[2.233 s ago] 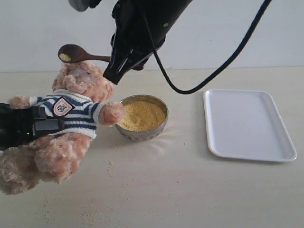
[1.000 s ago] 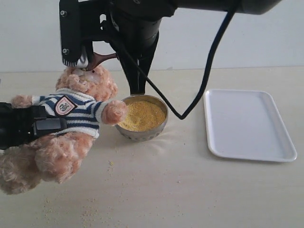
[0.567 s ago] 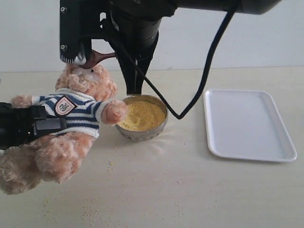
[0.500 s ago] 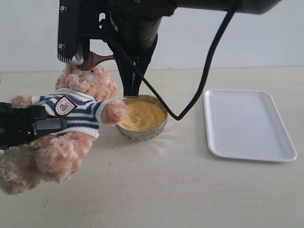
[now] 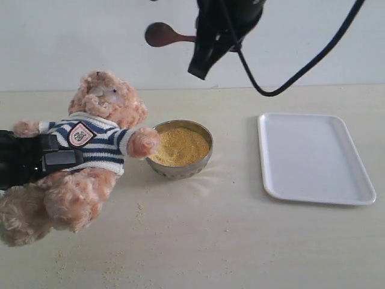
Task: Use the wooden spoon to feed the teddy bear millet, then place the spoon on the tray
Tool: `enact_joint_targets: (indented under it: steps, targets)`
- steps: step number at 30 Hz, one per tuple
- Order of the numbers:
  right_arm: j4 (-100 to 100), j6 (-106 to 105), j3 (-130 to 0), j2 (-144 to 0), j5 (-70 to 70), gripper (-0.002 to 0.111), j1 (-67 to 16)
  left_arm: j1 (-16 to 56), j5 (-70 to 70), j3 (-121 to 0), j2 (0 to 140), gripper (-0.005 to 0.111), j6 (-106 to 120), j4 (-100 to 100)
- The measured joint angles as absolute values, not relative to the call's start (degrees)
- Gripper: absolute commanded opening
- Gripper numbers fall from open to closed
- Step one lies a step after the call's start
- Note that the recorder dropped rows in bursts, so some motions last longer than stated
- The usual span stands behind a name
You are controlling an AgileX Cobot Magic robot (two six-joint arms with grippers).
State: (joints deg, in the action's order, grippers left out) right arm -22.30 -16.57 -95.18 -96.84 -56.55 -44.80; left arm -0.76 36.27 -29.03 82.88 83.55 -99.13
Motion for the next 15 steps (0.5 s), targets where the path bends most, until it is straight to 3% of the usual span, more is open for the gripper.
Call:
enact_joint_targets:
  steps: [6, 15]
  targets:
    - [-5.2, -28.6, -95.2, -97.9, -65.8, 0.0, -34.9, -0.8, 36.3, -29.0, 82.9, 0.005, 83.5, -99.1]
    - [-2.1, -31.4, -95.2, -105.6, -66.2, 0.0, -34.6, -0.8, 36.3, -29.0, 82.9, 0.005, 84.6, -99.1]
